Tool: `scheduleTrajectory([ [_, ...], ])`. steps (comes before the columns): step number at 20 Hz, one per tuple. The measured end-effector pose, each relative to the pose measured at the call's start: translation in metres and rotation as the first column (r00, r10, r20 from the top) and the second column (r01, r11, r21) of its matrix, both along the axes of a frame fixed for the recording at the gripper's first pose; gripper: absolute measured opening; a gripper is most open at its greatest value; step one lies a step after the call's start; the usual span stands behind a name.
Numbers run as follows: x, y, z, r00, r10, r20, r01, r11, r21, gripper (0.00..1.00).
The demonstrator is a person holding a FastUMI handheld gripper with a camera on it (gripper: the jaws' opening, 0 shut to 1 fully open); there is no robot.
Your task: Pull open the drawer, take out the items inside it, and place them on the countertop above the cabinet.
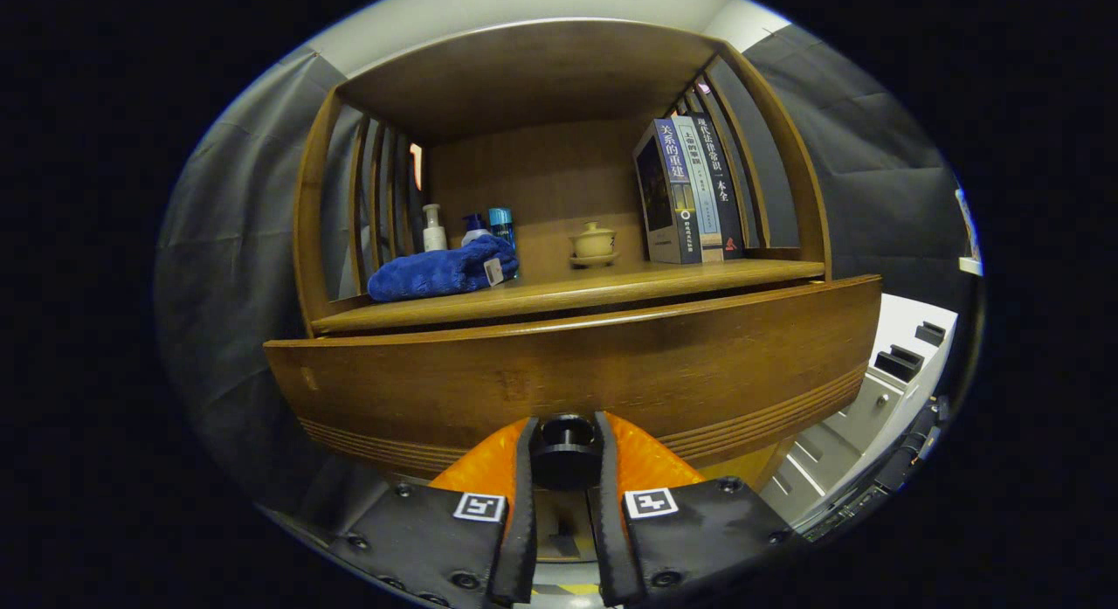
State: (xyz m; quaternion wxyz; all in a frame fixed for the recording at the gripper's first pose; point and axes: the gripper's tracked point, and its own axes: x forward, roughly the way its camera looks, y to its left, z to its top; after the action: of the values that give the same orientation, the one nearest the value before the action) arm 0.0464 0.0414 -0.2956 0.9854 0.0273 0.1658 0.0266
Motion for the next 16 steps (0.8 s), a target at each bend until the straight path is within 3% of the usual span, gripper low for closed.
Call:
scheduleTrajectory([
  [16,-0.091,0.004,0.02,0.997,0.074,-0.027,-0.075,0.996,-0.038,0.36],
])
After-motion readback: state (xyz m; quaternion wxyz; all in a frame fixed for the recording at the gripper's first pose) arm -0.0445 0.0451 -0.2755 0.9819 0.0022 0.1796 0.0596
